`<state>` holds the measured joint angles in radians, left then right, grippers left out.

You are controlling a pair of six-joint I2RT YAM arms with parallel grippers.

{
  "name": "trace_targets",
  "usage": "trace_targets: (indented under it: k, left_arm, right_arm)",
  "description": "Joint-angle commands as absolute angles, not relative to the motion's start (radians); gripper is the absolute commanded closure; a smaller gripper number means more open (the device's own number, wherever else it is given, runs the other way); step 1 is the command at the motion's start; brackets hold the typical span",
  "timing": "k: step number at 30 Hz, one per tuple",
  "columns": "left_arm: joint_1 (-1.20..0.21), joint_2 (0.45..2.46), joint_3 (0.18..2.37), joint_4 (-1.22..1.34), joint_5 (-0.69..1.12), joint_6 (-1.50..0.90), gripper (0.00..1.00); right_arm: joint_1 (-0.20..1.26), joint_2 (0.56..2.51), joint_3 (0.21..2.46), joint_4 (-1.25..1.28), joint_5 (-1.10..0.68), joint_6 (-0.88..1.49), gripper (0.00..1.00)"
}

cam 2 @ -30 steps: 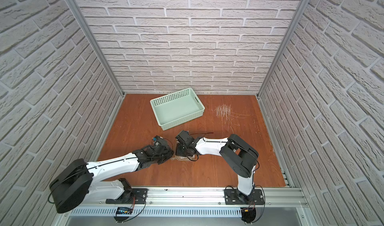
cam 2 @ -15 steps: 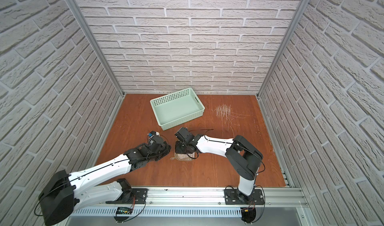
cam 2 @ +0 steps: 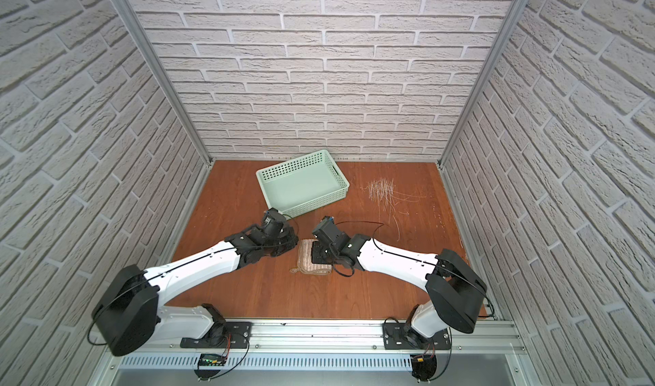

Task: Fold the square dishcloth
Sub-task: Smooth out the cleaning item at the center of the board.

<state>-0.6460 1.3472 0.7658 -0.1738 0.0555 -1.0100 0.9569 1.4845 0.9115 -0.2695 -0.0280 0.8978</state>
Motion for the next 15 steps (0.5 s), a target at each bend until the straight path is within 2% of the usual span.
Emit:
trace_targets:
  k: [1, 15]
  left_arm:
    - [-0.633, 1.397, 0.808, -0.133, 0.153, -0.936, 0.93]
    - [-0.605, 1.567, 0.857, -0.093, 0.242, -0.895, 0.97]
  right_arm:
    - [0.964, 1.431, 0.855, -0.258, -0.013, 0.937, 0.86]
    - [0.965, 1.400, 0.708, -0.180, -0.023, 0.994, 0.85]
